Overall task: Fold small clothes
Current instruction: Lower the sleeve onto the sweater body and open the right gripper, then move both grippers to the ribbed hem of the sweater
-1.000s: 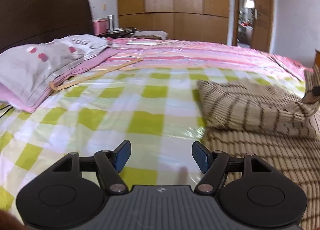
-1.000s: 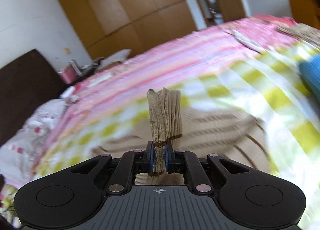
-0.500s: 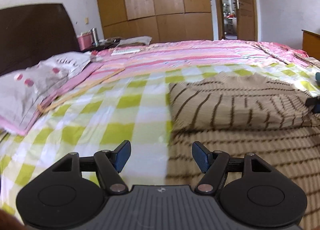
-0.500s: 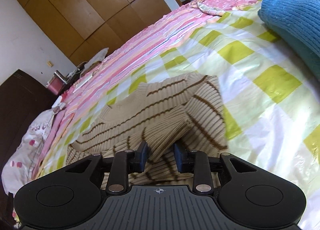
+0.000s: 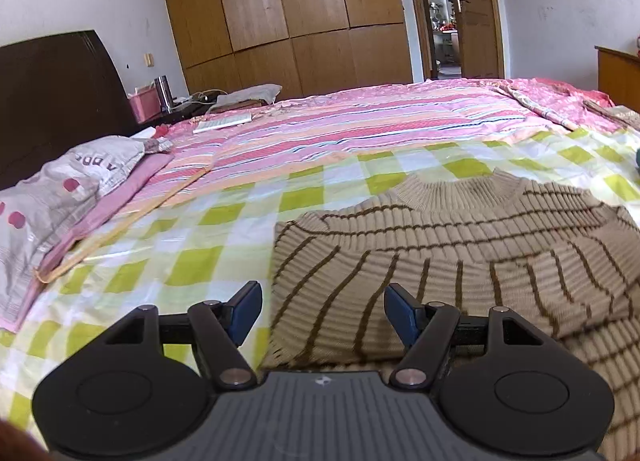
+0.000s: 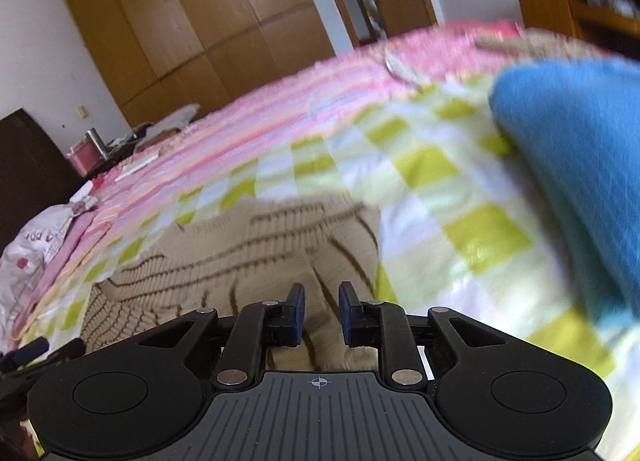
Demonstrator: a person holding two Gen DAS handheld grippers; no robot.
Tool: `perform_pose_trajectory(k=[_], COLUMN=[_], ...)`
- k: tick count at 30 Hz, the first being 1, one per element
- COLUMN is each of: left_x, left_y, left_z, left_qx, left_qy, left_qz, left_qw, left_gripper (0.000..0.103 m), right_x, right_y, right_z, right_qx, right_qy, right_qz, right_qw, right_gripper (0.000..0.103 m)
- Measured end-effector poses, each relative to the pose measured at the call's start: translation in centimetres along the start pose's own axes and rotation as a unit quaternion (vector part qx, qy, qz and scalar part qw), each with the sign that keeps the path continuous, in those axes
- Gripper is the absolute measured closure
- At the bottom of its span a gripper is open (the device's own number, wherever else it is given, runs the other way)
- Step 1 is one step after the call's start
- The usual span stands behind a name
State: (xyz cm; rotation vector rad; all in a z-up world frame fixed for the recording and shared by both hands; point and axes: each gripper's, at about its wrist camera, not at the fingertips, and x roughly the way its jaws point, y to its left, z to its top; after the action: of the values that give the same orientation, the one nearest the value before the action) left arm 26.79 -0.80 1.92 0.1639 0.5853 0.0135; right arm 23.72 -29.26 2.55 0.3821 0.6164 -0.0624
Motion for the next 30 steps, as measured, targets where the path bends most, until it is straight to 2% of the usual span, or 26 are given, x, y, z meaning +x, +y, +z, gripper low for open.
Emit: perform_pose_trajectory(k=[4, 6, 9, 11, 13, 15, 17, 21, 25, 30], left_x=[1.5, 2.3, 2.9, 2.8, 2.8, 2.7, 2.2, 1.6, 1.6, 1.0], left_y=[-1.0, -1.5, -1.5, -1.3, -1.1, -1.0, -0.7, -0.4, -1.3, -1.3], left_z=[0.2, -0.2, -0.9, -1.2, -1.4, -1.3, -0.9, -0.2, -0.8, -1.6], left_qx=[0.006, 0.02, 0.028, 0.031, 0.035, 0.038, 0.031, 0.014, 0.032, 0.052], left_qy=[0.009, 0.019, 0.027, 0.026, 0.025, 0.025, 0.021, 0.01, 0.018, 0.028], left_qz=[0.002, 0.007, 0.011, 0.008, 0.004, 0.002, -0.003, -0.017, -0.019, -0.017], left_qw=[0.9999, 0.9996, 0.9992, 0.9992, 0.9991, 0.999, 0.9993, 0.9997, 0.9991, 0.9981], left_gripper=[0.031, 0.031, 0.03, 0.03, 0.03, 0.03, 0.03, 0.03, 0.03, 0.03], right_x=[0.7, 1.9, 4.2, 5.3, 5.8, 5.7, 5.3, 3.8, 3.3, 4.1], right_y=[2.4, 3.8, 4.1, 3.4, 2.5, 2.0, 2.4, 3.1, 4.0, 4.1], right_z=[0.0, -0.4, -0.7, -0.6, -0.4, -0.3, -0.3, -0.3, -0.7, -1.5], right_qx=[-0.044, -0.075, -0.088, -0.084, -0.069, -0.057, -0.075, -0.089, -0.109, -0.126], right_qy=[0.009, 0.02, 0.039, 0.043, 0.046, 0.054, 0.055, 0.042, 0.043, 0.067], right_qz=[0.048, 0.054, 0.028, 0.013, 0.006, 0.011, 0.006, 0.014, 0.031, 0.021], right_qw=[0.998, 0.996, 0.995, 0.995, 0.997, 0.997, 0.996, 0.995, 0.993, 0.99], right_gripper=[0.083, 0.083, 0.083, 0.093, 0.095, 0.095, 0.095, 0.083, 0.083, 0.084])
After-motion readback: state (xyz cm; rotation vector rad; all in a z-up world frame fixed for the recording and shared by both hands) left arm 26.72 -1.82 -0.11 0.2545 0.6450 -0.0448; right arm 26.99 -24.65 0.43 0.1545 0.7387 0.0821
